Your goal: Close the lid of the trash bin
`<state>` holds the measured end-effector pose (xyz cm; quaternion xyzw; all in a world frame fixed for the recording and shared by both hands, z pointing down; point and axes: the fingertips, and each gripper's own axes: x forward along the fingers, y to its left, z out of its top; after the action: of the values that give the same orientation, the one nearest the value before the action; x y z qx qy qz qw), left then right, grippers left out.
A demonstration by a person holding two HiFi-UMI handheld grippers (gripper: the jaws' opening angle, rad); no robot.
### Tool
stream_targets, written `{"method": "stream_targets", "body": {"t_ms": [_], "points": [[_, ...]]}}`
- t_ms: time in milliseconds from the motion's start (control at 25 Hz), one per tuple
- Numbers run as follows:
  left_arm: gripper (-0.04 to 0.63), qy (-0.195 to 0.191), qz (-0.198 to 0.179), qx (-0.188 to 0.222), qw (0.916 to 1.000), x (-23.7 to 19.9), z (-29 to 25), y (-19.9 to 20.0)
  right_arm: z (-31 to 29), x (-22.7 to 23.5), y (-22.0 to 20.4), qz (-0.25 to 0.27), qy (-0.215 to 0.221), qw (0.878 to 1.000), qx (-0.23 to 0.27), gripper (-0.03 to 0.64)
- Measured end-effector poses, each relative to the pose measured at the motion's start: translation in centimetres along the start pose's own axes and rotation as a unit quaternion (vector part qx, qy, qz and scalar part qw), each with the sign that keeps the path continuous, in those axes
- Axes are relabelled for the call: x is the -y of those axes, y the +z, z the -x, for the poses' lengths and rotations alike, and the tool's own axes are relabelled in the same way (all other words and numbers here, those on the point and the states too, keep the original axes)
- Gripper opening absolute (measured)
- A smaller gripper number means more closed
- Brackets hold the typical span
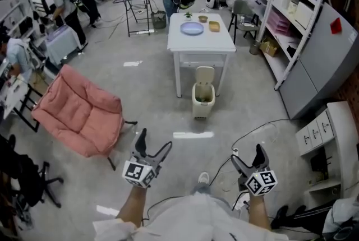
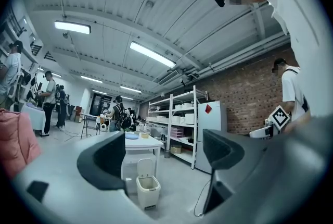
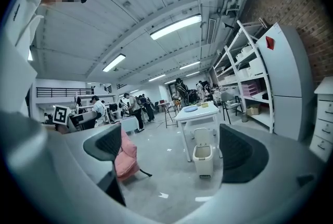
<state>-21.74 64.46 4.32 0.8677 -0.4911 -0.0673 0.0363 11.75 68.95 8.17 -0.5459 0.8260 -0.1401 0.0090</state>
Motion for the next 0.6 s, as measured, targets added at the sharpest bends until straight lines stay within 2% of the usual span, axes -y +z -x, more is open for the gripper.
{"method": "stream_targets", "body": {"t_ms": [600], "points": [[0.443,0.013,0.003,-0.011,0.9999,-1.7,-15.0,-1.0,-11.1,9.4,4.2,-0.005,0.039,0.999,-0.012,0.574]]}}
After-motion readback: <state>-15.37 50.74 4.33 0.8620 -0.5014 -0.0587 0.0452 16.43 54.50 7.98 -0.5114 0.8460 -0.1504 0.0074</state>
